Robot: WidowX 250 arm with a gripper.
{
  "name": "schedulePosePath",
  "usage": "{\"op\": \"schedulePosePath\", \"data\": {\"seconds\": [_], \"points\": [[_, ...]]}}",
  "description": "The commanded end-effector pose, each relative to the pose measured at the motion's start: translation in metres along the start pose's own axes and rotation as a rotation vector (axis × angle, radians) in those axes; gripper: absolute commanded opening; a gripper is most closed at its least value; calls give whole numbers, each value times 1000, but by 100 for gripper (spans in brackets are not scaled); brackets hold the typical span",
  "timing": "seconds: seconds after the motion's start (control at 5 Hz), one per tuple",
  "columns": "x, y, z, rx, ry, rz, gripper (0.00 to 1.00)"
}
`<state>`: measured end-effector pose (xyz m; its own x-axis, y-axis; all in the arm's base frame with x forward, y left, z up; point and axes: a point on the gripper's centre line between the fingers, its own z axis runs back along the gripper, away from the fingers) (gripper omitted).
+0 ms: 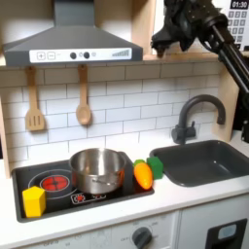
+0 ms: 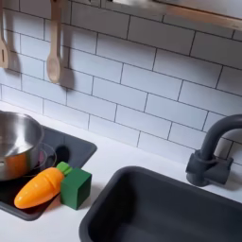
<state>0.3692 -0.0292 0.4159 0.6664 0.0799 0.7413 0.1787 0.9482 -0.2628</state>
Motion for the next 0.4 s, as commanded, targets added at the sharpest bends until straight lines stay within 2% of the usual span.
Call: {"op": "schedulePosePath", "data": {"seconds": [0.0,0.2], "points": [[14,-1,4,-8,-44,-2,100],[16,-3,2,-15,-58,-16,100]]}}
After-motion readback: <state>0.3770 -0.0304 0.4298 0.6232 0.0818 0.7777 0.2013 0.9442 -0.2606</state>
